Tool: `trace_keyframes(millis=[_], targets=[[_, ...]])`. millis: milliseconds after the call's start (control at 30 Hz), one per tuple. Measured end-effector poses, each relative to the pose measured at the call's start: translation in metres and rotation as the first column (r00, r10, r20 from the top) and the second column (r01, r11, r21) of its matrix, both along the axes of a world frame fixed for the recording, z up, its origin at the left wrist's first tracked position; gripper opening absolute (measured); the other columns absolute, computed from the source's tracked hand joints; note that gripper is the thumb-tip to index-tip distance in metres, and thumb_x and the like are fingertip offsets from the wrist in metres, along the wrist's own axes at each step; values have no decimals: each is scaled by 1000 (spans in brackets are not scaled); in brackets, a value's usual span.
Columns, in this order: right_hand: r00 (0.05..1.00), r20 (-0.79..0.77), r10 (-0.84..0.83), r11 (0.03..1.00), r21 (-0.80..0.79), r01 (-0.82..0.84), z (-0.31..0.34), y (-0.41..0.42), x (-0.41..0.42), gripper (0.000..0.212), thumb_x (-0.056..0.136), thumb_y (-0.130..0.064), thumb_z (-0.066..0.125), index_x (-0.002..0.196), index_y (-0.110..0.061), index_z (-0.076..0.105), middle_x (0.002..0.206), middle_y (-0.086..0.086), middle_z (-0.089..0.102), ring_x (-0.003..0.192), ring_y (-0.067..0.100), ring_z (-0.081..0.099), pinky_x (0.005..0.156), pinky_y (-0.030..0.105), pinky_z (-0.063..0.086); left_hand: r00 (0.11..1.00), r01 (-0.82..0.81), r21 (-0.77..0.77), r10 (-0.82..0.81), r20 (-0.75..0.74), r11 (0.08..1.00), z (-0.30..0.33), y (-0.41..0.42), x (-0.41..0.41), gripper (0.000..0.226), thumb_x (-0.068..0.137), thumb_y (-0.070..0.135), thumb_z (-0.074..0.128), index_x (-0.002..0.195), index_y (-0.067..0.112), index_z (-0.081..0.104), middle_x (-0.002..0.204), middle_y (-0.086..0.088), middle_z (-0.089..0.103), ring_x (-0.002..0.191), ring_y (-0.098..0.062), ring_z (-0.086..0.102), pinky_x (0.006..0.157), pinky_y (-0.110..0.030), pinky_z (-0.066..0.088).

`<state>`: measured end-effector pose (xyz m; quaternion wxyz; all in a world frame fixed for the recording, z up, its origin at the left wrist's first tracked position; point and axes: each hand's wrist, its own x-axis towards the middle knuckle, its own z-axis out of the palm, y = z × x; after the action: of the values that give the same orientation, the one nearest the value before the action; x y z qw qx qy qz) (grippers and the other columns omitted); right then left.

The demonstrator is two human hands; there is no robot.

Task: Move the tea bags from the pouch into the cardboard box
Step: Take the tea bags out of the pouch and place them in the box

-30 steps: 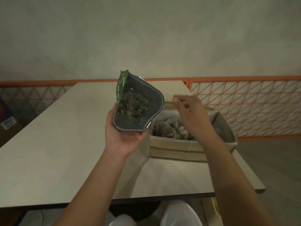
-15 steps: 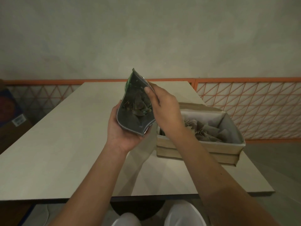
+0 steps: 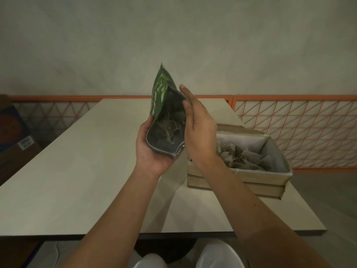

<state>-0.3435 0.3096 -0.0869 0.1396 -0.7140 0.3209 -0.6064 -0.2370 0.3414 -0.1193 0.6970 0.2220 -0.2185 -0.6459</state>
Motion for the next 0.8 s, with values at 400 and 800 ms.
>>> trace_keyframes(millis=[400, 800], targets=[[999, -25, -22, 999, 41, 23, -8, 1, -2, 43, 104, -38, 31, 142, -27, 47, 133, -3, 60, 121, 12, 57, 98, 38, 52, 998, 48, 2, -48, -28, 999, -7, 1, -4, 51, 88, 51, 56, 118, 16, 77, 123, -12, 71, 102, -29, 71, 91, -36, 55], [1000, 16, -26, 999, 42, 25, -12, 3, -7, 41, 105, -34, 33, 141, -24, 50, 131, -5, 60, 120, 5, 54, 100, 23, 47, 995, 97, 20, -96, -40, 995, -4, 1, -7, 59, 93, 53, 53, 139, 17, 62, 130, -12, 66, 111, -30, 67, 93, -39, 54]])
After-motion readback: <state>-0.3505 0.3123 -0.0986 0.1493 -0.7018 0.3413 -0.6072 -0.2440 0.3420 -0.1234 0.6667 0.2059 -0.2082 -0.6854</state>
